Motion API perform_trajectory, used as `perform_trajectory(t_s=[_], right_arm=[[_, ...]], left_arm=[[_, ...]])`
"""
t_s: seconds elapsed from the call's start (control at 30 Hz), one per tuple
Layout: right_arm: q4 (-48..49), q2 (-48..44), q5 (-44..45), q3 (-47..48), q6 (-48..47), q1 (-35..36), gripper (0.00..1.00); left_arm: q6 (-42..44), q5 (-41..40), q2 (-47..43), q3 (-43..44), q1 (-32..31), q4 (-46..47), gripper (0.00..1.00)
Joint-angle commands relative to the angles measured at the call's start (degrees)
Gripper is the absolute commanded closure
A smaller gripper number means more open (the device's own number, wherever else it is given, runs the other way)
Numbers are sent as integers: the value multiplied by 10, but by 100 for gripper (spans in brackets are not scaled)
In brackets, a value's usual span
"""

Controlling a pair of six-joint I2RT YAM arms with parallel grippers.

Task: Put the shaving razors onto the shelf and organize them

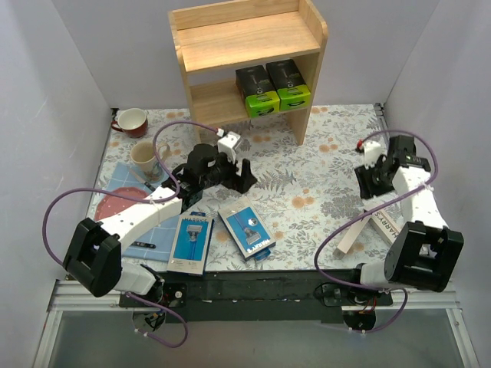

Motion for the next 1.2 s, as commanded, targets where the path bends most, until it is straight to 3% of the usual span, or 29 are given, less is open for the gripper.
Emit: perform_trajectory(t_s=[0.0,0.07,0.23,0.57,0.87,1.0,1.17], right_arm=[[-64,-80,13,-74,-218,-66,47],[-93,-89,13,-84,-260,-102,47],[-163,-71,-29,-69,-266,-152,48],[-192,-55,-78,-90,-306,-143,58],[-160,39,-95,-76,-215,6,65],[-137,100,-123,-20,-161,83,66],[-136,150,-135,67,-135,130,67]], left_arm=[[18,143,-7,-35,-1,-41,20],[23,141,-9,-40,-1,-40,18],[10,131,-5,-49,-1,-33,18],[-3,112,12,-38,-1,-30,19],[0,105,35,-20,0,-32,19],[7,97,36,-20,-1,-33,19],[16,92,32,-21,-1,-37,19]])
